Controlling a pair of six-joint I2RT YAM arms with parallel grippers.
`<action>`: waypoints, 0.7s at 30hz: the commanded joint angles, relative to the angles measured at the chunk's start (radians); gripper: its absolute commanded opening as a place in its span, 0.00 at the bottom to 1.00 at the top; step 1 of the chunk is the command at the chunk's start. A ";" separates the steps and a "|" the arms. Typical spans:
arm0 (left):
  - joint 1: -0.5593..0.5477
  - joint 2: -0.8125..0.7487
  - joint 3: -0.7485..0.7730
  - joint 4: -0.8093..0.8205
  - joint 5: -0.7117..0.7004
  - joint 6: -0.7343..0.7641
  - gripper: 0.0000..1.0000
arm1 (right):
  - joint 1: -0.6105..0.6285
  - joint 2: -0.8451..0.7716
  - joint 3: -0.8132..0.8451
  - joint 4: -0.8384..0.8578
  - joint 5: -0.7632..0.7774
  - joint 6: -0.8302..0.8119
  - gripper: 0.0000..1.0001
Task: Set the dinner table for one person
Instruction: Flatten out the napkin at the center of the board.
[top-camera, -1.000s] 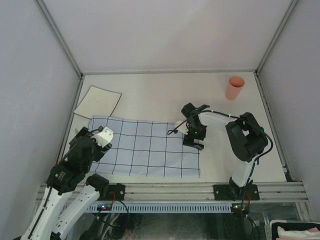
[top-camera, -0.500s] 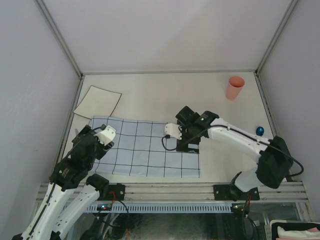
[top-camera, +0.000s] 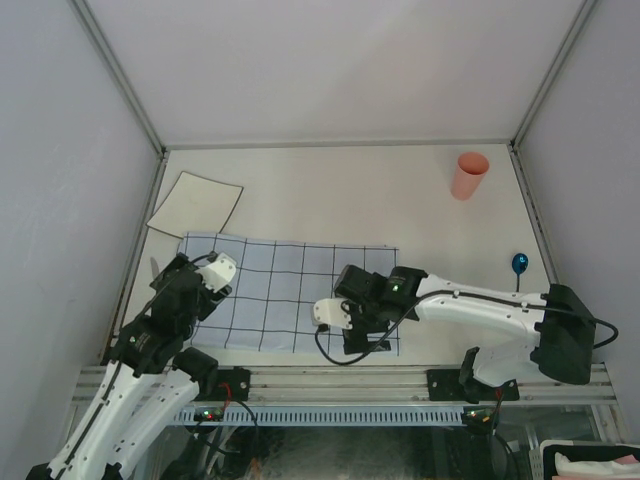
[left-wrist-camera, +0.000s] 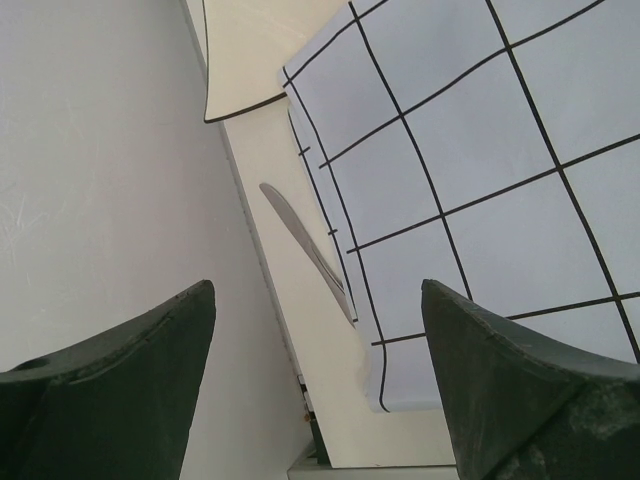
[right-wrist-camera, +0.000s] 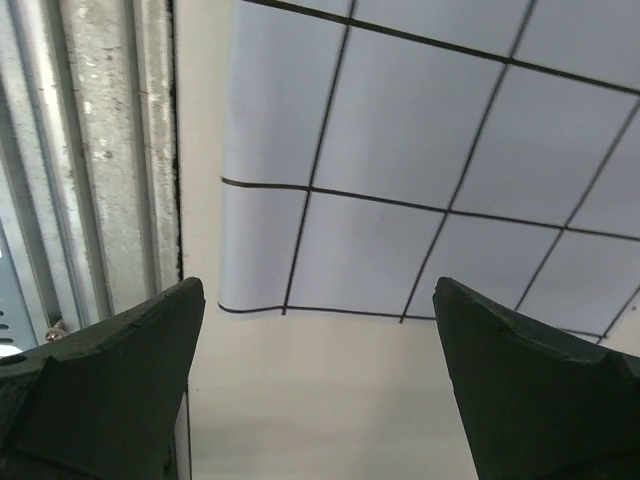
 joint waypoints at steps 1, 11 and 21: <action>0.009 0.014 -0.026 0.053 0.013 -0.019 0.87 | 0.076 -0.020 -0.032 0.101 -0.003 0.017 0.97; 0.009 0.046 -0.017 0.055 0.004 -0.017 0.85 | 0.090 0.010 -0.164 0.257 -0.032 0.003 0.97; 0.009 0.036 -0.028 0.053 0.006 -0.015 0.85 | 0.094 0.076 -0.198 0.322 -0.058 0.025 0.96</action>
